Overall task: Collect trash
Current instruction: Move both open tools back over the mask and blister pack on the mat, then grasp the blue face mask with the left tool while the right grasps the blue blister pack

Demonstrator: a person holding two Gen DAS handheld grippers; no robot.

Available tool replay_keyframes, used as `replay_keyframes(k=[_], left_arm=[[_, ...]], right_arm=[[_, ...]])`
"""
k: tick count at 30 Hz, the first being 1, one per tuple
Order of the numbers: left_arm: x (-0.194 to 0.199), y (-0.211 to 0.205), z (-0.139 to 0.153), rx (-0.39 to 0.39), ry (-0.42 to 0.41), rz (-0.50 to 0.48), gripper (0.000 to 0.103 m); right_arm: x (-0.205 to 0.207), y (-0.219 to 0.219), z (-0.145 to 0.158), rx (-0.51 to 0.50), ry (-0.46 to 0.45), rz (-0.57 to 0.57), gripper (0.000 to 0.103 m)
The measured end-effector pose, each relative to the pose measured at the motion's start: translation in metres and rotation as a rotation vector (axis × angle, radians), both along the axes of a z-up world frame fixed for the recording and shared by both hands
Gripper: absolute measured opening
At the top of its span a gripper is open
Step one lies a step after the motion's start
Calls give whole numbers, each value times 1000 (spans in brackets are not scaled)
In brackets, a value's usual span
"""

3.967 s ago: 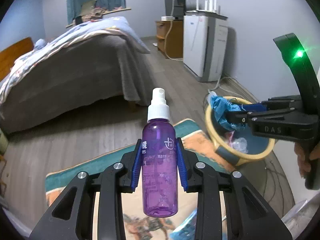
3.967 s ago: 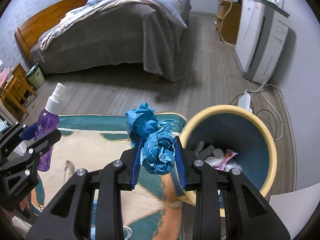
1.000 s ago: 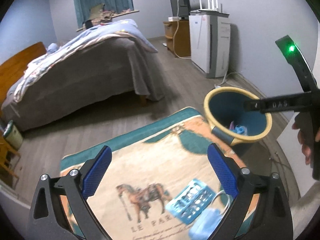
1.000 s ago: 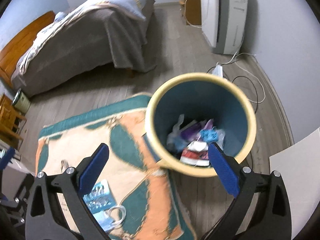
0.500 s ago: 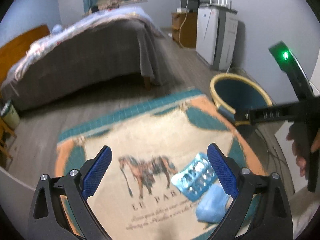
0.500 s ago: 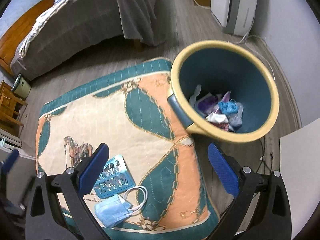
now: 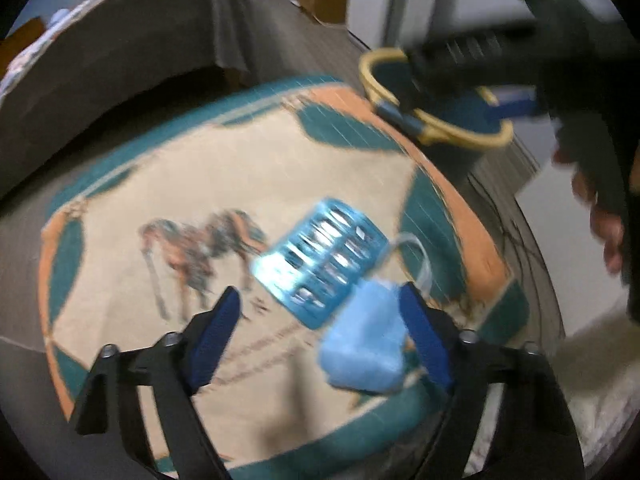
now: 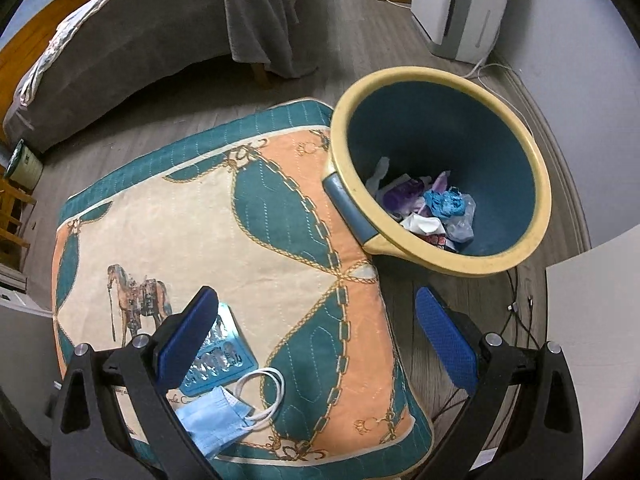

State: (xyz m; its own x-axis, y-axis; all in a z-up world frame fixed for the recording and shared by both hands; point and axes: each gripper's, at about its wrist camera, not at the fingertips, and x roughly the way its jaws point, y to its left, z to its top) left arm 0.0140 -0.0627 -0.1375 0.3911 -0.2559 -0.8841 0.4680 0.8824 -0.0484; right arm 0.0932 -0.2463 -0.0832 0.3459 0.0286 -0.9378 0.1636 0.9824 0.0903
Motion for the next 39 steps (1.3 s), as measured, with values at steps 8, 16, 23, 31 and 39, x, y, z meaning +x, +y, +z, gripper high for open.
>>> replay_keyframes(k=[8, 16, 23, 31, 39], left_arm=[[-19, -28, -35, 95, 101, -119, 36], [-11, -12, -10, 38, 88, -87, 17], [18, 37, 16, 5, 52, 89, 17], [44, 75, 22, -25, 44, 200, 17], [62, 102, 28, -120, 58, 288, 17]], right_arm=[[0, -2, 0, 15, 0, 1, 97], [2, 8, -7, 36, 18, 36, 97], [1, 35, -28, -31, 81, 157, 97], [-10, 75, -62, -96, 213, 368, 97], [-27, 112, -88, -242, 259, 587, 97]])
